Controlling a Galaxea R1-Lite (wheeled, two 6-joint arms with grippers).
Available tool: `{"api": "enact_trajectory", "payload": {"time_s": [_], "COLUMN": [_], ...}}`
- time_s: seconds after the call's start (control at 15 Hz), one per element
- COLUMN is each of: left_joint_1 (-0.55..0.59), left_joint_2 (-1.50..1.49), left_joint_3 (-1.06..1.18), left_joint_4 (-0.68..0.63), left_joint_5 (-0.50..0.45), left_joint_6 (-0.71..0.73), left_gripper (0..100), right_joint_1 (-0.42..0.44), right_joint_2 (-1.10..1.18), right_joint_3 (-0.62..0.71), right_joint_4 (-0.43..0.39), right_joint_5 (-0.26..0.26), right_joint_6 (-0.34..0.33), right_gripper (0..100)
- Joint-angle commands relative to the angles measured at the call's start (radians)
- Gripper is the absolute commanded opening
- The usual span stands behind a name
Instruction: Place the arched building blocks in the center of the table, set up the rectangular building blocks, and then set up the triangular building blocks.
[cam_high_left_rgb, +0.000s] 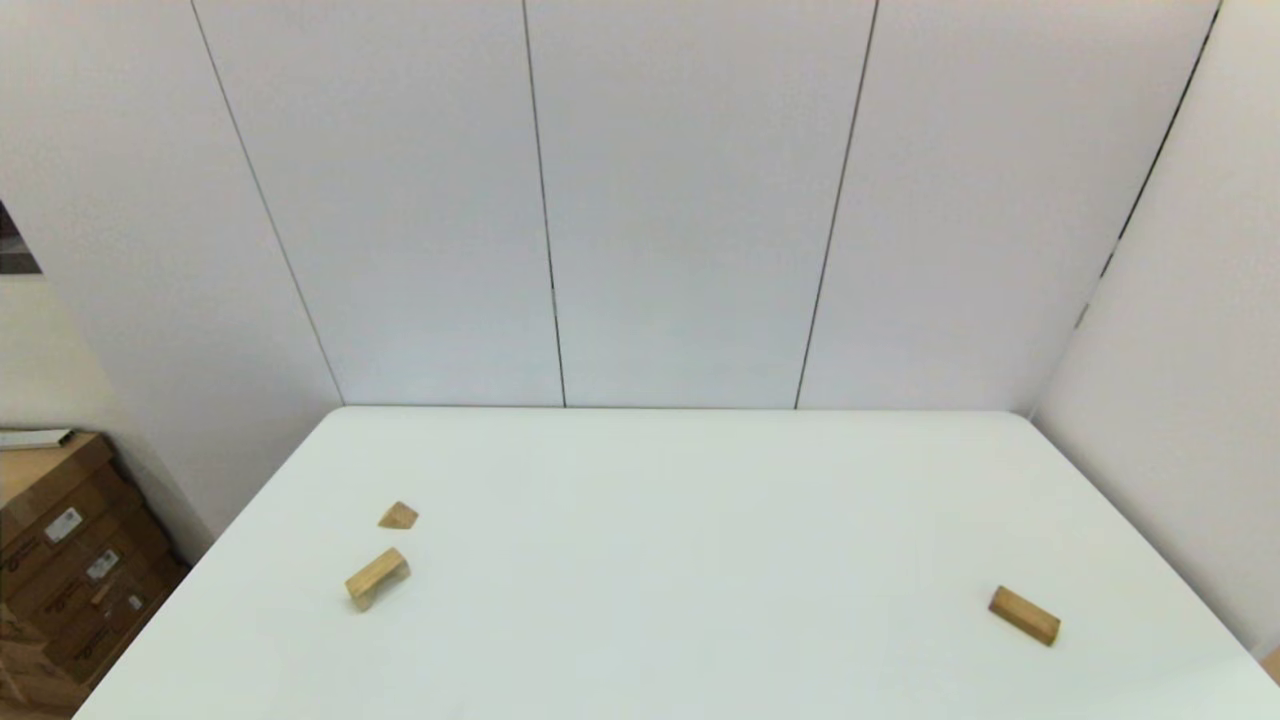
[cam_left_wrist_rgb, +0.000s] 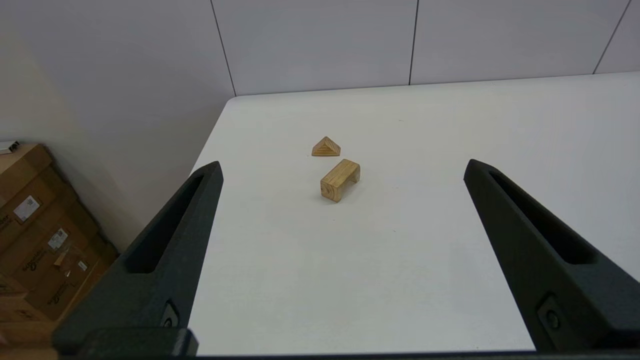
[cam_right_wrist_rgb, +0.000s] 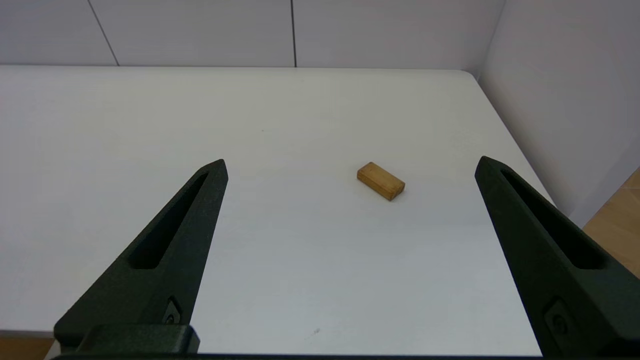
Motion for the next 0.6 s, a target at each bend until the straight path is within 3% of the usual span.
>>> {"api": "enact_trajectory", "payload": {"time_s": [0.07,0.6], "left_joint_1": [0.0,0.0], "left_joint_2": [0.001,0.001], "left_joint_3": [0.0,0.0], "left_joint_4": [0.0,0.0], "left_joint_5": [0.0,0.0], "left_joint_6": [0.0,0.0], "left_gripper": [100,100], "right_joint_1": [0.0,0.0], "right_joint_2": [0.001,0.001], "right_joint_3": [0.0,0.0], "right_joint_4": [0.0,0.0], "right_joint_5": [0.0,0.0], "right_joint_6": [0.0,0.0], "right_gripper": [100,100]}}
